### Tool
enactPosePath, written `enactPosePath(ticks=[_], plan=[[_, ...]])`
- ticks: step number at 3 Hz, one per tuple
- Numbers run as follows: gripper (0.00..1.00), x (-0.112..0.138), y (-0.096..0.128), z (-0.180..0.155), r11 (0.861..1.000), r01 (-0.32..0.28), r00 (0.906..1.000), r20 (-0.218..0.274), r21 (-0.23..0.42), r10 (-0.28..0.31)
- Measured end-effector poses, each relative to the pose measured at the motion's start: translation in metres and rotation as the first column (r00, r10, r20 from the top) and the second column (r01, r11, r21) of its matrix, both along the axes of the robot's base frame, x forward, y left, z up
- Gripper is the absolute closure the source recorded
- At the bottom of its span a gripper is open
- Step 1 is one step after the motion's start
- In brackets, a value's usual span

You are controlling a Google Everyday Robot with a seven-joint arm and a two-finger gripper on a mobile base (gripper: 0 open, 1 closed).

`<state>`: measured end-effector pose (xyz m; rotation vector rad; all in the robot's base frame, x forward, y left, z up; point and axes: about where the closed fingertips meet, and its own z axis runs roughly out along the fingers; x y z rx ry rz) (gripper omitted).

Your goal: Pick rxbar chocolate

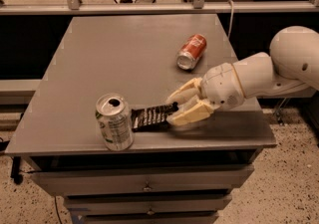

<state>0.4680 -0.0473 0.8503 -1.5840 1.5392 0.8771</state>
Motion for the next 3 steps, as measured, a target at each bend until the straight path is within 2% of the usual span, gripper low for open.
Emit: enactPosePath(ticks=[2,3], plan=[[0.13,-0.0032,0.0032,-0.0006,0.999,-0.035,0.9994,-0.009,-0.010,0.035],[0.00,-0.0013,0.0027,0.0007,0.999,-0.042,0.9991,-0.007,-0.019,0.041]])
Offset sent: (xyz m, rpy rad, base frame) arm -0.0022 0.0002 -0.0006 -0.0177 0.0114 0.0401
